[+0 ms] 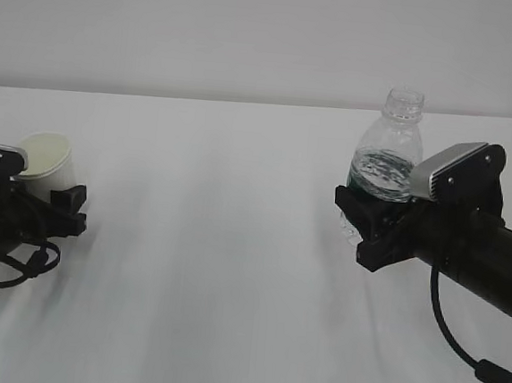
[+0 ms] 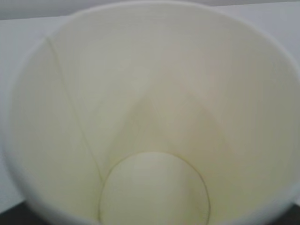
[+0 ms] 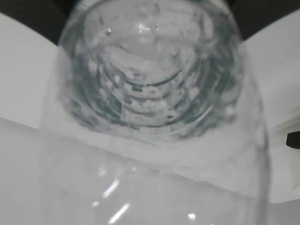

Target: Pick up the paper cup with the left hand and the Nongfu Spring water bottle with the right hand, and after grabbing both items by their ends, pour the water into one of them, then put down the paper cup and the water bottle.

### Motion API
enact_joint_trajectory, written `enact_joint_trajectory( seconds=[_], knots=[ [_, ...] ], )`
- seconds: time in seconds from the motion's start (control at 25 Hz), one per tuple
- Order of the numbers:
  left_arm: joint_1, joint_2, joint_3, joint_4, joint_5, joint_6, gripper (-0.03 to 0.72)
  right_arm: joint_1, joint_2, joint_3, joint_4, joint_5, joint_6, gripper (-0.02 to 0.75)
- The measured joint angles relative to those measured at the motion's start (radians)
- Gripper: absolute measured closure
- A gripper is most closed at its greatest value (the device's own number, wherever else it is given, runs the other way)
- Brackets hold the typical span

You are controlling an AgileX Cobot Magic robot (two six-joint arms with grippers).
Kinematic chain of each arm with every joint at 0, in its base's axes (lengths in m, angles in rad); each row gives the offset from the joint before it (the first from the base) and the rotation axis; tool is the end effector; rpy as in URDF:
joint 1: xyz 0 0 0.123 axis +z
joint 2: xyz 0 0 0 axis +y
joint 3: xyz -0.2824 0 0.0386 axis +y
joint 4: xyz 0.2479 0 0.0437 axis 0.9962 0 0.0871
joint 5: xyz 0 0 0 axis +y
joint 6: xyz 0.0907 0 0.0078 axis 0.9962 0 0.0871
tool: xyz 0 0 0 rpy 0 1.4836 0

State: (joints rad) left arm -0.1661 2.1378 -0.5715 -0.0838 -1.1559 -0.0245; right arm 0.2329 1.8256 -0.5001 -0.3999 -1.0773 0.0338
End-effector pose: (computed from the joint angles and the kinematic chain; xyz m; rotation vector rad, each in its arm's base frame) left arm 0.3119 -0.0452 0.0637 0.0499 1.8944 -0.0803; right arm 0.2798 0.0984 0.1399 -0.5939 1.6659 0.3589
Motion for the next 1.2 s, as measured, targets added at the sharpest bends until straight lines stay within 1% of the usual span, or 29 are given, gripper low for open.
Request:
enact_joint_trajectory(
  seconds=[0.48, 0.92, 1.2],
  knots=[
    [0.000, -0.088, 0.056, 0.084, 0.000, 0.000, 0.221, 0.000, 0.000, 0.000, 0.000, 0.000, 0.000, 0.325],
    [0.000, -0.179, 0.060, 0.103, 0.000, 0.000, 0.222, 0.000, 0.000, 0.000, 0.000, 0.002, 0.000, 0.325],
    [0.000, -0.178, 0.060, 0.239, 0.002, 0.000, 0.222, 0.000, 0.000, 0.000, 0.000, 0.003, 0.000, 0.325]
  ],
)
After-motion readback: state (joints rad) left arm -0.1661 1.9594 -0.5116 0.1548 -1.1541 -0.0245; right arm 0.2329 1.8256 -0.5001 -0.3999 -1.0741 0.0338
